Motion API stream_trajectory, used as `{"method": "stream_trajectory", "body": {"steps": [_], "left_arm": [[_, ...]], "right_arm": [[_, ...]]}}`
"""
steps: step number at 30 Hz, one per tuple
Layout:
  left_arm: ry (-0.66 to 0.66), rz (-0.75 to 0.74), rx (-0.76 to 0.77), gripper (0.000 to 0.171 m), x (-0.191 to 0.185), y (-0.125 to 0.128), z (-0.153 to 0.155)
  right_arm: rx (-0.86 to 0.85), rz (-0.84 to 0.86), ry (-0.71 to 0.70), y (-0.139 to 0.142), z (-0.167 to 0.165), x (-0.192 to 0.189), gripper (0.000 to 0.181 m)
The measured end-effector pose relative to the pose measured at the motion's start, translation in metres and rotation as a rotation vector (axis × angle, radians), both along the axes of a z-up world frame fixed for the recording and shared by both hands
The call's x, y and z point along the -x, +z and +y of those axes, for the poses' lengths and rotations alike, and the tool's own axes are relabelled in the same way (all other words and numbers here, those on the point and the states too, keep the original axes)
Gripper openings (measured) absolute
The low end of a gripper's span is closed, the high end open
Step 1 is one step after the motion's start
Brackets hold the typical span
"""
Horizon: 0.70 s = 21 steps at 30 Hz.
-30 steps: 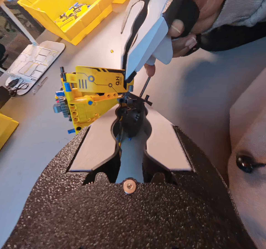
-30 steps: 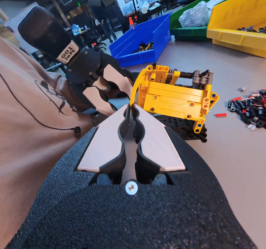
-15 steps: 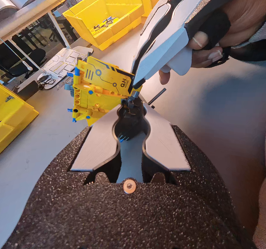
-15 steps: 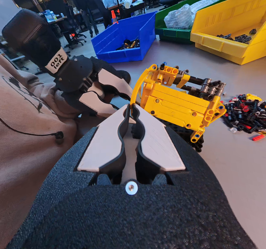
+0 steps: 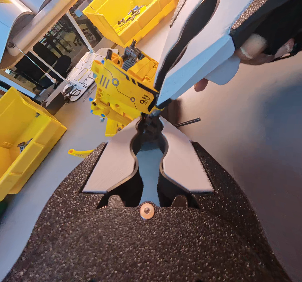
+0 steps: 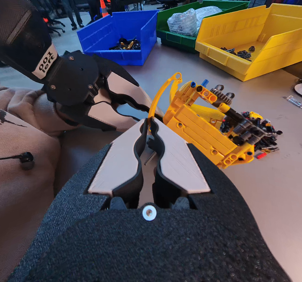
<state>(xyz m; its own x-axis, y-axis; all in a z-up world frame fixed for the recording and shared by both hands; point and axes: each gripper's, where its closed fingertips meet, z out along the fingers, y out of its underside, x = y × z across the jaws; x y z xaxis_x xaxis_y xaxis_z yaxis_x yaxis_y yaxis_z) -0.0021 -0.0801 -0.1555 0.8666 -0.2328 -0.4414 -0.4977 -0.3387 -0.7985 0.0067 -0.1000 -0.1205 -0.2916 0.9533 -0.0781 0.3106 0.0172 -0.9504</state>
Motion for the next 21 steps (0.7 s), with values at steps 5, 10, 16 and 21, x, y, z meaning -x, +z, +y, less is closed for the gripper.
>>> {"method": "stream_trajectory", "body": {"steps": [5, 10, 16, 21], "left_arm": [[-0.020, 0.031, -0.005, 0.012, -0.005, -0.006, 0.001], [-0.032, 0.038, -0.020, 0.011, -0.007, -0.005, 0.005], [0.083, 0.005, 0.011, 0.013, 0.041, -0.007, -0.006], [0.055, 0.026, 0.005, 0.014, 0.029, -0.008, -0.003]], "right_arm": [[-0.085, -0.040, -0.024, -0.010, 0.002, -0.010, 0.001], [-0.159, -0.048, -0.062, -0.011, 0.004, -0.015, 0.000], [-0.227, 0.035, -0.122, 0.030, 0.019, -0.043, 0.000], [-0.061, -0.081, -0.062, 0.013, 0.036, -0.057, 0.002]]}}
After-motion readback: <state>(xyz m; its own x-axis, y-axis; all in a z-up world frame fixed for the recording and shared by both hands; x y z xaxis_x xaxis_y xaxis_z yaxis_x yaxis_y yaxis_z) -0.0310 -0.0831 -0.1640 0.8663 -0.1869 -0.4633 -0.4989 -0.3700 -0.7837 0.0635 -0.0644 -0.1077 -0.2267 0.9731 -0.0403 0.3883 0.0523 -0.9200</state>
